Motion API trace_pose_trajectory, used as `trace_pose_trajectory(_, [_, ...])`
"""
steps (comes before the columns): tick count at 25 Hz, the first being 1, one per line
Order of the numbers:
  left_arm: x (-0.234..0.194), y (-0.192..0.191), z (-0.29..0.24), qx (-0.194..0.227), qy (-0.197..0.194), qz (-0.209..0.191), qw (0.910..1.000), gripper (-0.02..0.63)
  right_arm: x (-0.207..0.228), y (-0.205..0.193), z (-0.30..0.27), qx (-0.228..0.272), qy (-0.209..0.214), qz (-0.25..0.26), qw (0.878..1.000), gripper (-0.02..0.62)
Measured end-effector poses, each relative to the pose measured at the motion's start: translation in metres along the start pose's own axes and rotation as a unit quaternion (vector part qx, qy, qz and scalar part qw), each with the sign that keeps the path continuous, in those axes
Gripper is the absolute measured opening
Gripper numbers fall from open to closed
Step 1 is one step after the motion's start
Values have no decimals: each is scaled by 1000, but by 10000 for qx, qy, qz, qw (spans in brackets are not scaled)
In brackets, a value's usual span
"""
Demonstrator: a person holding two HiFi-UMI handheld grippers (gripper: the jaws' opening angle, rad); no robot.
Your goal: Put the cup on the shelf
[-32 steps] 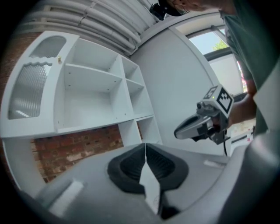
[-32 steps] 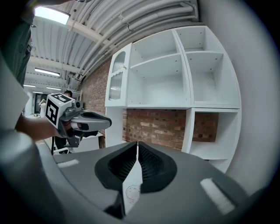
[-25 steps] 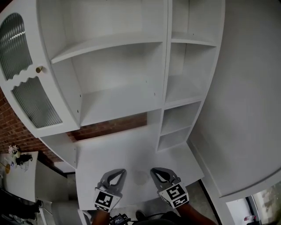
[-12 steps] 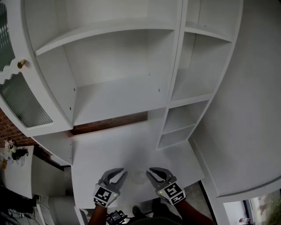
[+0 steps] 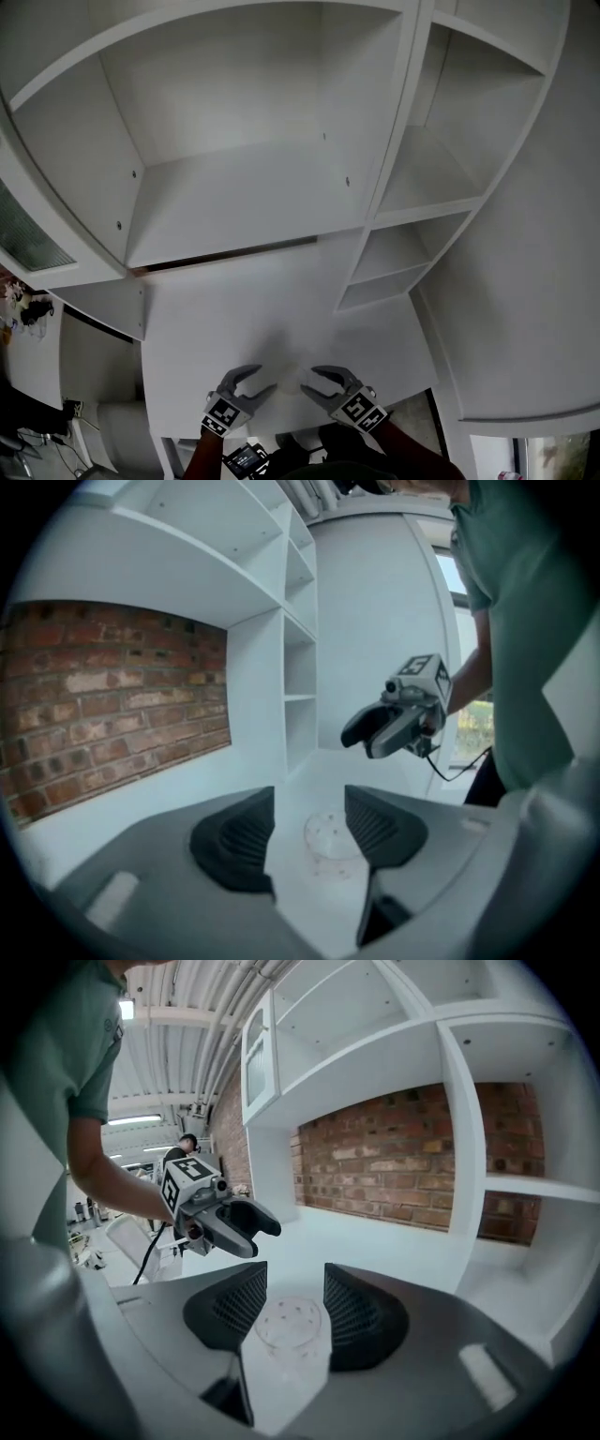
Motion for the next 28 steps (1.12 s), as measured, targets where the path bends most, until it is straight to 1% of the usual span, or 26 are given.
trace_pose_trajectory(3, [0, -28, -11, -186, -210, -33, 9996, 236, 4, -32, -9, -284, 245, 10, 9993, 223])
trace_pose_trajectory(7, [0, -62, -22, -227, -337, 95, 9991, 243, 7, -70, -21, -566, 485, 15, 9972, 262])
trace_pose_trajectory(11, [7, -89, -29, -280, -601, 99, 9978, 286, 5, -99, -30, -742, 695, 49, 9948, 299])
trace_pose_trajectory(14, [14, -106, -32, -356, -851, 27, 9957, 340, 6, -116, -35, -863, 785, 130, 9931, 321])
trace_pose_trajectory(16, [17, -120, -35, -502, -969, -59, 9940, 360, 8, -126, -38, -948, 819, 238, 9918, 322])
trace_pose_trajectory(19, [19, -139, -40, -668, -993, -68, 9928, 362, 8, -139, -43, -1034, 866, 366, 9902, 322])
trace_pose_trajectory(23, [22, -143, -52, -509, -1113, -114, 9924, 361, 8, -146, -52, -998, 949, 489, 9893, 315])
trace_pose_trajectory(26, [25, -141, -61, -306, -1222, -104, 9920, 355, 12, -147, -55, -934, 905, 577, 9898, 275])
trace_pose_trajectory(27, [24, -143, -63, -310, -1185, -67, 9924, 352, 13, -148, -55, -931, 889, 588, 9899, 259])
trace_pose_trajectory(28, [22, -145, -63, -344, -1131, -34, 9930, 329, 14, -148, -55, -935, 874, 597, 9900, 256])
Point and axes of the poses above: the fingertips, and each gripper's own axes: z backward along the fingers, x to its right, y out of its top, the point moved 3 cm from there along z, backward along the fingers, and after that the axes turned 8 degrees about x, right-handed, at the moved point
